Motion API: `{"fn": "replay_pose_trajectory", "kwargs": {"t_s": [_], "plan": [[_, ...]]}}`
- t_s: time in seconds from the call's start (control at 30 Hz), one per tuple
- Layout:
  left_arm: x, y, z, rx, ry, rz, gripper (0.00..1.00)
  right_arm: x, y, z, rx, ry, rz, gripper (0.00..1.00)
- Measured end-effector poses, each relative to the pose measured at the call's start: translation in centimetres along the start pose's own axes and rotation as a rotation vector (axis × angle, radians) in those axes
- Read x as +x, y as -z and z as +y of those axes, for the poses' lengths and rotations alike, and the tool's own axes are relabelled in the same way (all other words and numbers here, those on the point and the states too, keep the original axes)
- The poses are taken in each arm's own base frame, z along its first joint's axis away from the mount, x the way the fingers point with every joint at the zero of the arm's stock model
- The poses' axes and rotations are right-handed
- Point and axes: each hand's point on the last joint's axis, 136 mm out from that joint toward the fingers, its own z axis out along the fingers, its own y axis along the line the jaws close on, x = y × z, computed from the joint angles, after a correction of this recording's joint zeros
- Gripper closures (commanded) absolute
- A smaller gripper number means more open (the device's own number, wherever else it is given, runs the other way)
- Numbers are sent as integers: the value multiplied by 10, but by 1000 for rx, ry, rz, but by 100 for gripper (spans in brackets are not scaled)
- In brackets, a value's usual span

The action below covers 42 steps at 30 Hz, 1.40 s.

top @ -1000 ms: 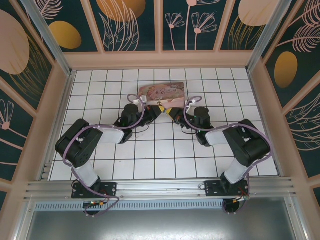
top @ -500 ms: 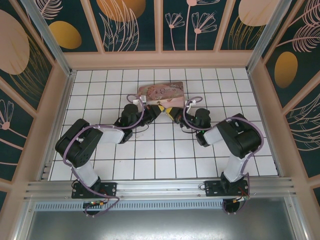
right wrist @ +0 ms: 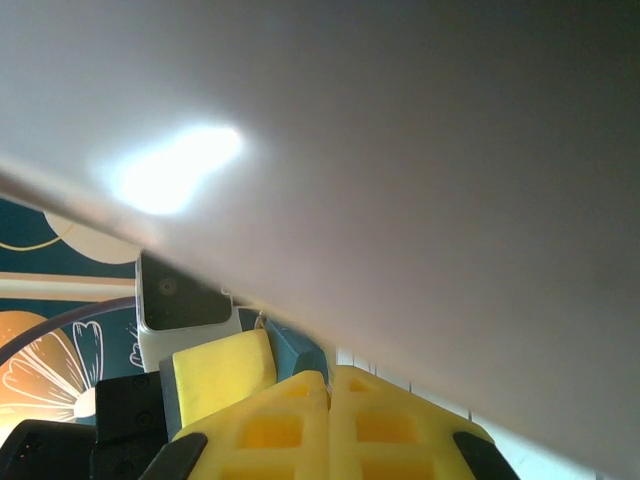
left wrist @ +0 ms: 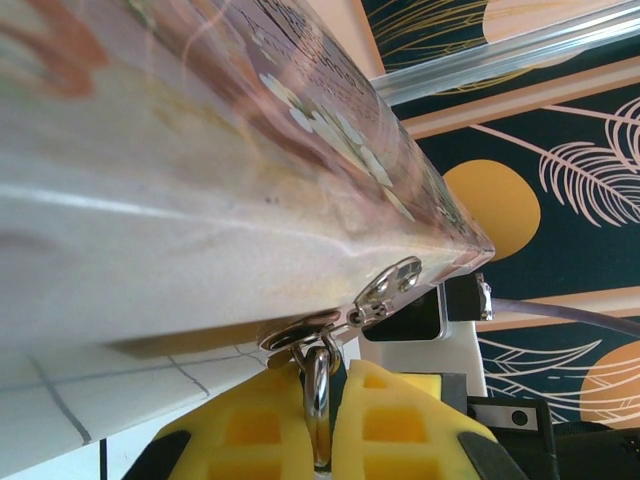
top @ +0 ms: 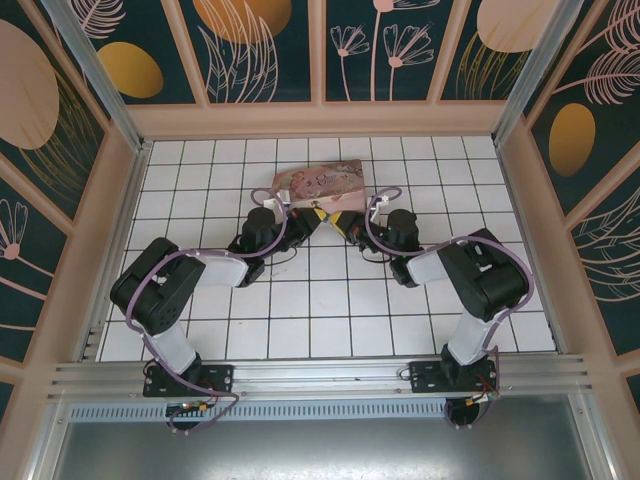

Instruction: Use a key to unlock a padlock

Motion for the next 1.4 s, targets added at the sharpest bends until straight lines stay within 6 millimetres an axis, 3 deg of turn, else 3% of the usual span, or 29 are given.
{"fn": "replay_pose_trajectory", "kwargs": {"t_s": [0.17,0.47,0.63,0.87,1.03,1.17,1.4], "plan": [[6,0,2,-2,16,18,100,4,5,-4,7,-4,2,100],[13,0,3,-8,22,37,100,7,11,-6,12,-2,-3,84],[18,-1,3,-13,24,51,100,7,13,-7,16,0,-11,81],[24,-1,8,-32,31,71,100,9,17,-14,33,-11,-18,66],[38,-2,12,-47,44,118,100,8,21,-12,30,-7,-29,65],[43,-2,14,-57,50,138,100,10,24,-11,28,-4,-31,48],[57,-2,18,-70,57,187,100,16,37,-1,7,17,-34,33]]}}
